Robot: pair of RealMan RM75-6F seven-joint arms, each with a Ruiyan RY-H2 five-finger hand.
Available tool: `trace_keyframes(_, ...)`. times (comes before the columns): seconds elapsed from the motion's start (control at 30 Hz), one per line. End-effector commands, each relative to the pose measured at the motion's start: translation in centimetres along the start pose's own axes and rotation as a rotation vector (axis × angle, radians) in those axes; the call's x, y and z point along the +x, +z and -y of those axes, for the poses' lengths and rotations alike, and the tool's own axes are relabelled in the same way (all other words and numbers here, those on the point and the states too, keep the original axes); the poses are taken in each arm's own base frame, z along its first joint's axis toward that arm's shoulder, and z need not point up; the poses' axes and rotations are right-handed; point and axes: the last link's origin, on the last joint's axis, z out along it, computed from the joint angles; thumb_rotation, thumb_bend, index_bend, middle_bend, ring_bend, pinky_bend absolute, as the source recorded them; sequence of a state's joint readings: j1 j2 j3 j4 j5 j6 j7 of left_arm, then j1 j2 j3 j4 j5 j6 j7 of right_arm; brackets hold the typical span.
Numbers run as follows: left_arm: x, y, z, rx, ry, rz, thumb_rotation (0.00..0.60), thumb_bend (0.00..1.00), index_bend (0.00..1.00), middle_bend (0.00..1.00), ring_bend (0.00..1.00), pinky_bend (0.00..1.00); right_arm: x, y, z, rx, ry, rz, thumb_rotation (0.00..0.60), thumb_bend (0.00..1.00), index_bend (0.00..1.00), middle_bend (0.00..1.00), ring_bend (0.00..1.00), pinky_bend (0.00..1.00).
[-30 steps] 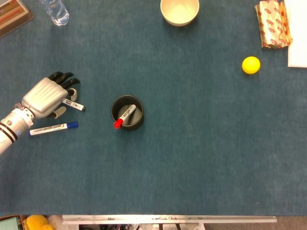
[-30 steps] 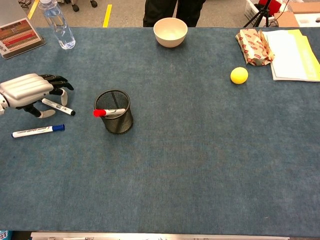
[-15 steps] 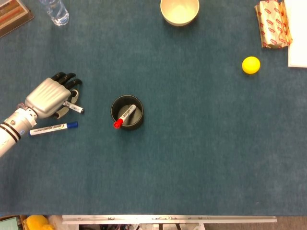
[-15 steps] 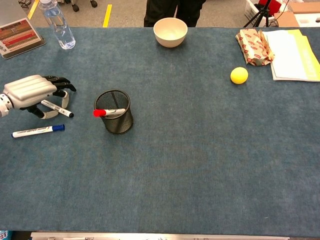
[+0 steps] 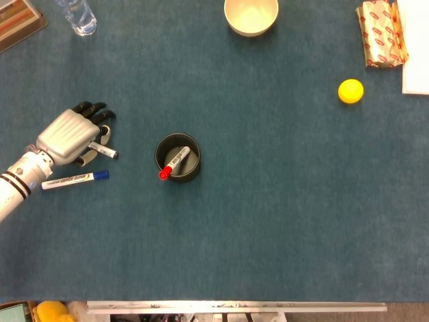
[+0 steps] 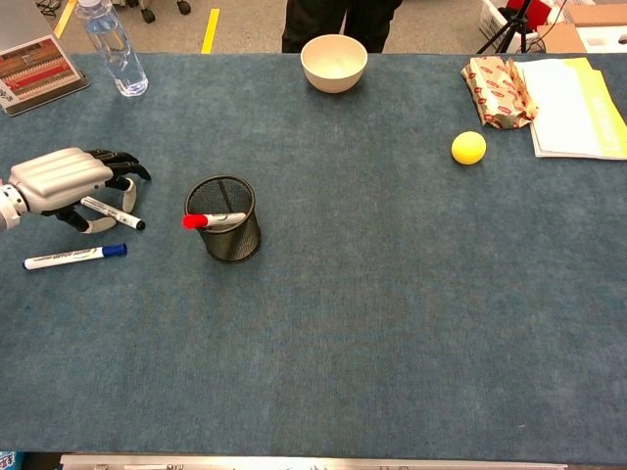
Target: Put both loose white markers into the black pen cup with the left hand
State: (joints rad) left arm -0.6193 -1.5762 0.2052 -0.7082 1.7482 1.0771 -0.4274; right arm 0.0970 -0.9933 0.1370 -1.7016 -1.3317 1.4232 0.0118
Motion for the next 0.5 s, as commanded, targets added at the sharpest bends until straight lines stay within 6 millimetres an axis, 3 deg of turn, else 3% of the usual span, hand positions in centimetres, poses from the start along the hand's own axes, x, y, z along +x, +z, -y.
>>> trace_keyframes(0.03, 0.1, 0.0, 0.0, 0.003, -0.017, -0.007, 0.6, 0.32, 0.51, 0.17, 0.09, 0.16, 0.0, 0.0, 0.0, 0.0, 0.001, -0.002, 0.6, 0.13, 0.21, 0.3, 0.16, 0.32)
trace_keyframes(0.5, 1.6, -0.7, 0.7, 0.026, -0.111, -0.048, 0.6, 0.32, 0.54, 0.18, 0.09, 0.16, 0.0, -0.1, -0.2, 0.0, 0.005, -0.005, 0.6, 0.13, 0.21, 0.3, 0.16, 0.32)
